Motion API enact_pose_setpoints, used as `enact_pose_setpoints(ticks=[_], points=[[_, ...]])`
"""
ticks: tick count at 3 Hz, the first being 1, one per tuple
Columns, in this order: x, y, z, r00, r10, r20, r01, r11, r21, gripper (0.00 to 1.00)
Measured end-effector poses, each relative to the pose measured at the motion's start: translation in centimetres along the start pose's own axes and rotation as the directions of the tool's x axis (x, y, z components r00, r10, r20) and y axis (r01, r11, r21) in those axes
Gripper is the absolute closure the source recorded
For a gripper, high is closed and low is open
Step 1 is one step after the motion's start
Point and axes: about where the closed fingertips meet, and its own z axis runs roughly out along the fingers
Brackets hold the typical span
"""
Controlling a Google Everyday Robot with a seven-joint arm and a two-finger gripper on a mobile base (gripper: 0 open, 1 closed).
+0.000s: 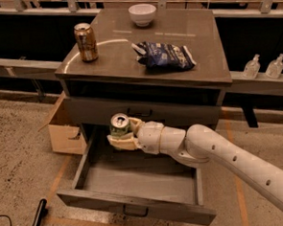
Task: Place green can into middle drawer
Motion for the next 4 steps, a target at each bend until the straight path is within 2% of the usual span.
enact_pose_setpoints(ticks=[1, 2, 4], points=[[2.0, 1.6, 0.8, 1.000, -0.001, 0.031, 0.003, 0.9981, -0.062, 1.00], [5.8, 2.5, 2.7, 1.000, -0.003, 0.026, 0.006, 0.9932, -0.116, 1.00], [12.5, 1.9, 5.6, 1.000, 0.012, 0.005, -0.011, 0.9915, -0.130, 1.00]])
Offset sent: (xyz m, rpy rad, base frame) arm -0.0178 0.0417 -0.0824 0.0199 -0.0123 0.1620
